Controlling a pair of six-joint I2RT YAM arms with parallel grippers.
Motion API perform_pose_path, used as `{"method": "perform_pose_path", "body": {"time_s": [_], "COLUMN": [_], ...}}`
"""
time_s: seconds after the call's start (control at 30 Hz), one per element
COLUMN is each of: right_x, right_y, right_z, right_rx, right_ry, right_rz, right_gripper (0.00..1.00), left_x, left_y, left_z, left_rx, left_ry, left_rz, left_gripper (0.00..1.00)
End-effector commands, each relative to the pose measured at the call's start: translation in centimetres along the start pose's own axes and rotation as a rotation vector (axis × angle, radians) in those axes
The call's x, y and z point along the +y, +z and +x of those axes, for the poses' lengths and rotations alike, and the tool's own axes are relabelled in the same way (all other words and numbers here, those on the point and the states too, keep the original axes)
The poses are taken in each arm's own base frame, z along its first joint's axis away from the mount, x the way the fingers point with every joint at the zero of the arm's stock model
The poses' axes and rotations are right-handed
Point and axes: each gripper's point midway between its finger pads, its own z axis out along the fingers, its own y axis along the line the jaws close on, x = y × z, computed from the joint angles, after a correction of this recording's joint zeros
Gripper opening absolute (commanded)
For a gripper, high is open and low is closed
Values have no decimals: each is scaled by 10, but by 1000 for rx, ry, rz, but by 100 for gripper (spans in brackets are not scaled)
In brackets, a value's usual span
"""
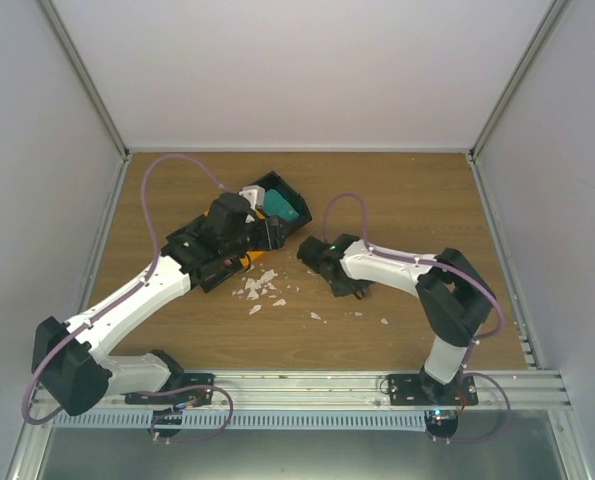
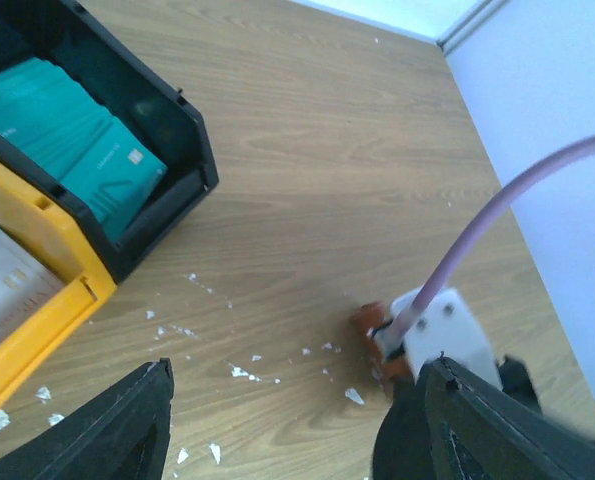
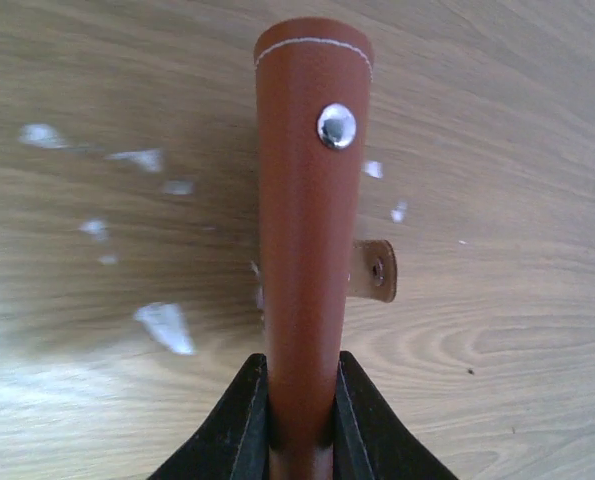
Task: Put the credit cards into the card holder
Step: Turn over the card holder at the center of the board.
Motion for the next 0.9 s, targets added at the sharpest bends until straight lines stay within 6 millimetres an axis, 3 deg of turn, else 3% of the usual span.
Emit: {"method": "perform_pose_path", "body": {"time_s": [0.0,0.2,0.47,0.67,0.73,0.87], "right_x": [45,107,139,123,107,67], "right_y": [-13,-17,-50,-80,-79,-56], "right_z": [-2,4,-11,-30,-36,-38], "right_rx": [-32,-19,-84,-193,-212,-208], "right_ry": [-49,-99,-116,-64,-19,59], "right_rz": [-77,-338,-563,-643,-624,-510], "right_gripper": [16,29,59,65,65,64], "left_x": [8,17,19,17,16,13], "left_y": [-13,-17,-11,5,13,32], "left_z": [-14,-16,-6,13,25,52], "left_rx": [-56,-58,-18,62,101,190], "left_ry": [-12,-18,-23,-33,-46,-79], "left_rz": [-5,-22,-2,45,75,132], "left_gripper": [70,70,71,72,73,73]}}
